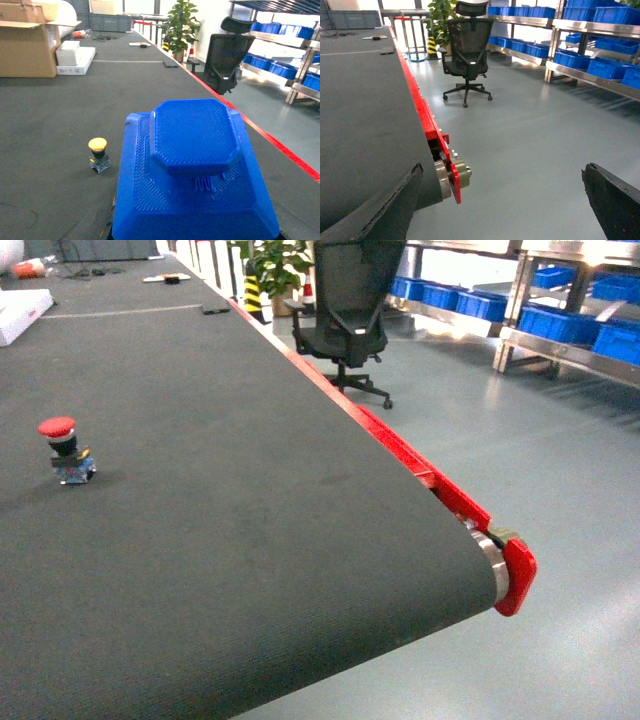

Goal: Pick blue part to blue bin on bottom shelf

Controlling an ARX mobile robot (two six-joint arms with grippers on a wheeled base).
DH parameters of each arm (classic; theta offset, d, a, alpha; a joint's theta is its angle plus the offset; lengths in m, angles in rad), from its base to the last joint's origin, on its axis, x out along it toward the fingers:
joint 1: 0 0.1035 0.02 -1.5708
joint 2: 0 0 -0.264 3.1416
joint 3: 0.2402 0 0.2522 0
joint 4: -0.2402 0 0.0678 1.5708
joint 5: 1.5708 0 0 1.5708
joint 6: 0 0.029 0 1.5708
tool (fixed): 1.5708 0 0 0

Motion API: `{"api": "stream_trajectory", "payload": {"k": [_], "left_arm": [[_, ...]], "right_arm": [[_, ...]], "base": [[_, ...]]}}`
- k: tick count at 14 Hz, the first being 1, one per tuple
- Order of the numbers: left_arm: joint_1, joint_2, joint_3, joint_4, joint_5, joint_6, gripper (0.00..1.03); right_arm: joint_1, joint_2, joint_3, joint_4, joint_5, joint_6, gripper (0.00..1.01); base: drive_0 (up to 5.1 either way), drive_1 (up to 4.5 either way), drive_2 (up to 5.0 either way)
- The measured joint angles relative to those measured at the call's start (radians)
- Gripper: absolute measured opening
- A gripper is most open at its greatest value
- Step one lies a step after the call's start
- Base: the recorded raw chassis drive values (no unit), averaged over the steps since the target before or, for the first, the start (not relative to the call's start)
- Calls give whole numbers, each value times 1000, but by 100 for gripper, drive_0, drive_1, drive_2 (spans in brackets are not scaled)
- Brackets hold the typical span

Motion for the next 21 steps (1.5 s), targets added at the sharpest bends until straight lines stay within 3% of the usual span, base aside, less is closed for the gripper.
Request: {"api": "stream_trajectory", "payload": {"k": [21], "left_arm": [[0,1,0,0,0,0,44]], "right_arm": [[0,0,0,0,0,0,98]], "base": [[-163,-163,-163]]}}
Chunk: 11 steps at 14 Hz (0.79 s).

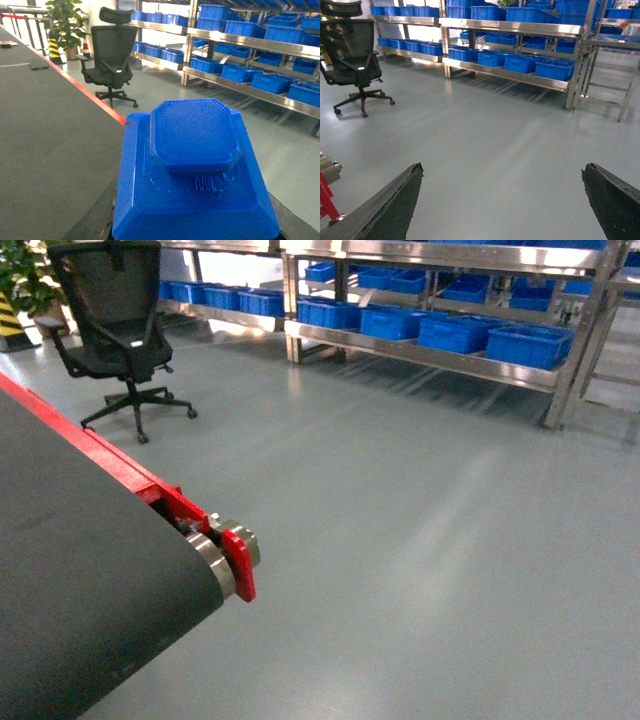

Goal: Pick blue part to blue bin on bottom shelf

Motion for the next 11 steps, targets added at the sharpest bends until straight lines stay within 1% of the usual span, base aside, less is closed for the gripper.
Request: {"api": "stream_trajectory", "payload": {"k": [11], "left_arm": [[0,0,0,0,0,0,44]], "right_arm": [[0,0,0,0,0,0,98]], "base": [[-163,-163,-163]]}}
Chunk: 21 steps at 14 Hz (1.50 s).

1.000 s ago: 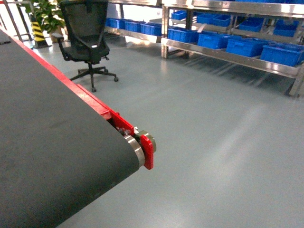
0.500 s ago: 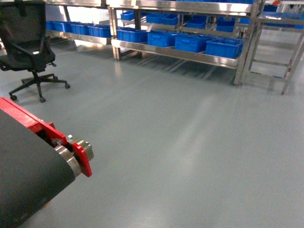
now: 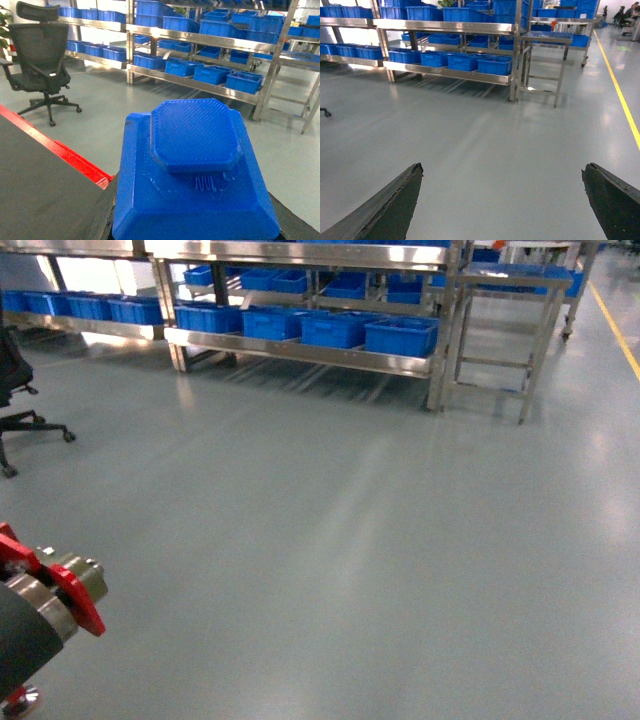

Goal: Pick blue part to blue bin on bottom shelf

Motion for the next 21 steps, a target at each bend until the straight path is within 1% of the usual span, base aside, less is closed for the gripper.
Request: {"api": "stream_trajectory", "payload": {"k": [17,20,21], "left_arm": [[0,0,0,0,0,0,44],[-3,2,0,0,4,0,44],[-3,1,0,-1,2,0,44]], "right_arm": [[0,0,0,0,0,0,98],[0,0,0,0,0,0,98],[0,0,0,-1,0,0,98]], "base": [[-162,-162,-162],[-29,-29,-29],[-3,407,-414]]}}
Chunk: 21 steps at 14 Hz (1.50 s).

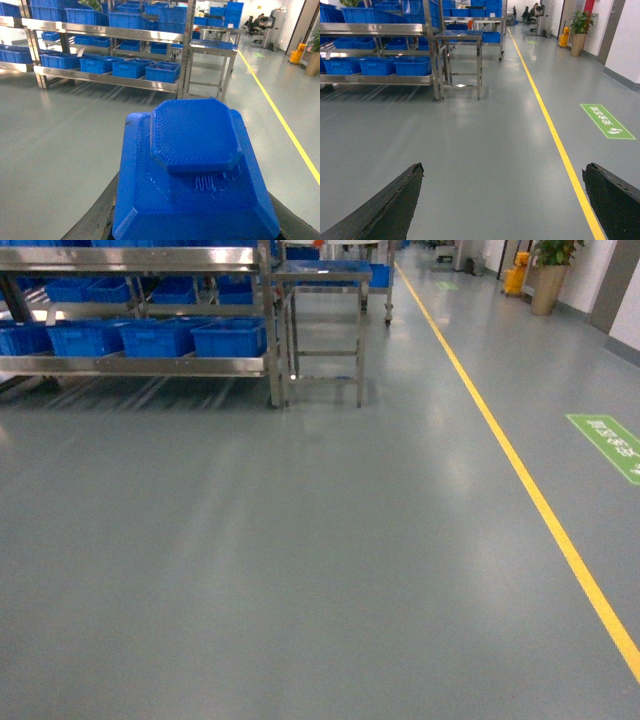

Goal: Pick blue part to blue bin on bottom shelf

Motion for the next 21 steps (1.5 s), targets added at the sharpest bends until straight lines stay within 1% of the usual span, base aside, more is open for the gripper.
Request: {"api": "stream_trajectory", "payload": {"k": [21], "left_arm": [[2,-1,0,1,-3,-1,44]], "right_arm": [[0,0,0,4,0,0,98]], "base": [[0,404,-404]]}}
